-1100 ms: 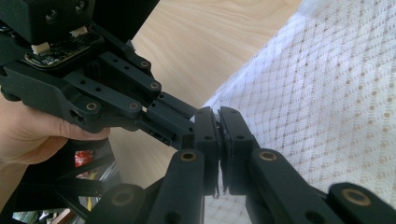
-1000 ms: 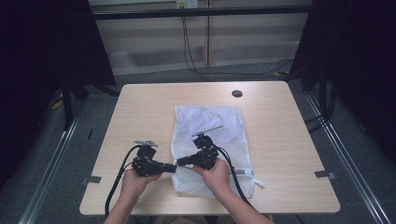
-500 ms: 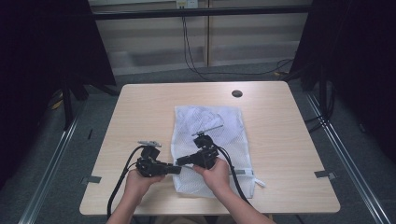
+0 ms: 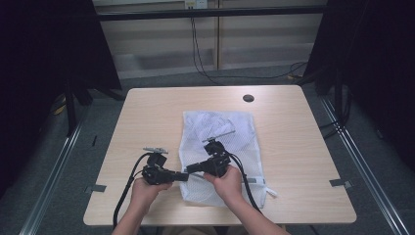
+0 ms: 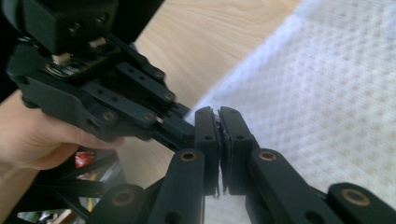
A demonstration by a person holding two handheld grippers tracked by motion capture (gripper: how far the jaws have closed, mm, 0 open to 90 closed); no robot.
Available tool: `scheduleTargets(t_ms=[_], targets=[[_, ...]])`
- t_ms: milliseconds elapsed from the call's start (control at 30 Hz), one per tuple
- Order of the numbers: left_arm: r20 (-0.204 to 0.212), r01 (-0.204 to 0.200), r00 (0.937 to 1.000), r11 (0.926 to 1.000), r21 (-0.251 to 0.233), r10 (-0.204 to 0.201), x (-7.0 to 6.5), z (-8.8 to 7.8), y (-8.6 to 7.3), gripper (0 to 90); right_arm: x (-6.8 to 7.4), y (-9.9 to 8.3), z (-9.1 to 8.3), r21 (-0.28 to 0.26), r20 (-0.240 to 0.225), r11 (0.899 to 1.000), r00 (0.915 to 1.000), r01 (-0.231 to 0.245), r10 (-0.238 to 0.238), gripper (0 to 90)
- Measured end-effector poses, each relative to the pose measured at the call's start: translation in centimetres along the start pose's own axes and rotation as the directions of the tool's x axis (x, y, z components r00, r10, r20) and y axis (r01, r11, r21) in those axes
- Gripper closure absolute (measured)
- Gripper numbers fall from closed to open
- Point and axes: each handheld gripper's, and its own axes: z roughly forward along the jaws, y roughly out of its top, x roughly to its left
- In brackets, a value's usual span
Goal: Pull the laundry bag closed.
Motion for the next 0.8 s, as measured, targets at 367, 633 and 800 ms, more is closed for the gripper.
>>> scheduleTargets(t_ms=[367, 633, 800], targets=[[0.001, 0.012, 0.9999, 0.9998, -0.017, -0.011, 0.1, -0.3, 0.0, 88.5, -0.9, -0.4, -0.9, -0.001, 0.009, 1.0, 1.0, -0.002, 0.002, 86.9], [0.005, 0.012, 0.9999, 0.9998, -0.018, -0.012, 0.0, -0.4, -0.1, 88.5, -1.8, -0.7, -1.9, -0.005, 0.017, 1.0, 0.9996, -0.022, 0.022, 86.9], [0.002, 0.022, 0.9998, 0.9997, -0.014, -0.022, 0.0, -0.3, -0.1, 88.5, -1.8, -0.8, -2.0, 0.0, 0.016, 1.0, 0.9998, -0.013, 0.013, 86.9]])
